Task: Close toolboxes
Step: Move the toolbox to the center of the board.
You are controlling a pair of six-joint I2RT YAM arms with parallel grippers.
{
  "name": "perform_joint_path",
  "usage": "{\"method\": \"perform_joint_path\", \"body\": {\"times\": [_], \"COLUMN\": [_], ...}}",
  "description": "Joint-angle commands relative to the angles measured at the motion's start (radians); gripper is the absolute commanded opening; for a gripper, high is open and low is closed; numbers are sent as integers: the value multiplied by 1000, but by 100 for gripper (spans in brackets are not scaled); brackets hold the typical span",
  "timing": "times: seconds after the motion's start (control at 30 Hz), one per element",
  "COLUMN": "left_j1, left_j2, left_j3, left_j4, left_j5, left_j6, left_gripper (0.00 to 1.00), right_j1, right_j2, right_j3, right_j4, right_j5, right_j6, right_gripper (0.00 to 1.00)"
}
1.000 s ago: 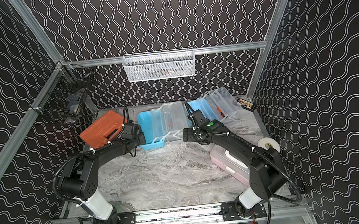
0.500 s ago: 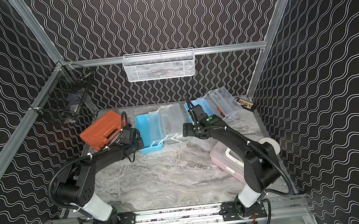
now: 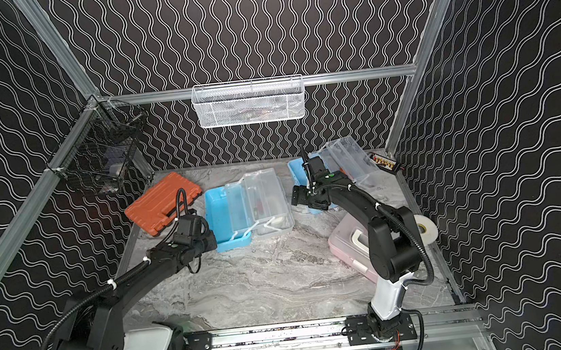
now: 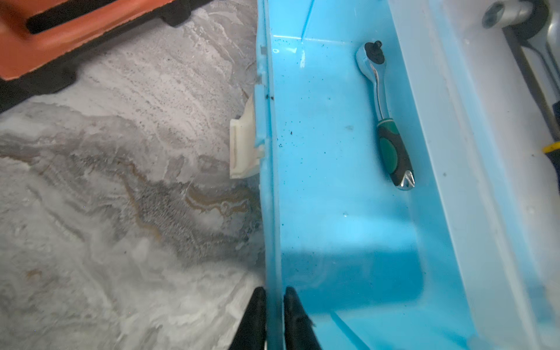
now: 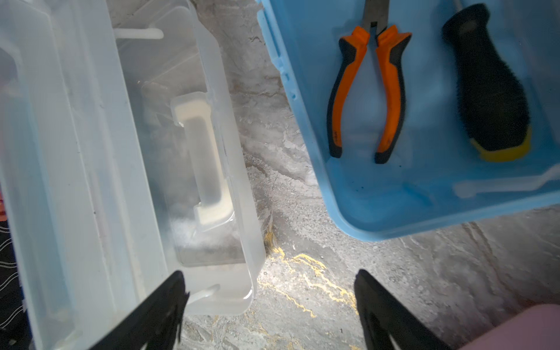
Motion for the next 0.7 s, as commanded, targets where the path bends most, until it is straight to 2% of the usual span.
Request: {"method": "perform_joint_path", "body": {"times": [0.0, 0.2, 0.53, 0.67], "left_j1": [2, 1, 2, 1], "left_j2": [-39, -35, -32, -31], "left_j3": [-31, -46, -67, -72], "left_j4": [-61, -45, -9, 2], "left_j5": [-12, 10, 29, 36], "left_j6": [-24, -28, -33, -36], "left_gripper": [18, 18, 18, 18], "right_j1": [1, 17, 52, 69], "right_j2": [9, 49, 83, 125], "right_j3": [-16, -52, -76, -54], "right_j4": [40, 57, 103, 95], "right_j5": [-56, -62, -71, -59], "right_j6": [-5, -3, 27, 30], "right_gripper": [85, 70, 63, 52]}}
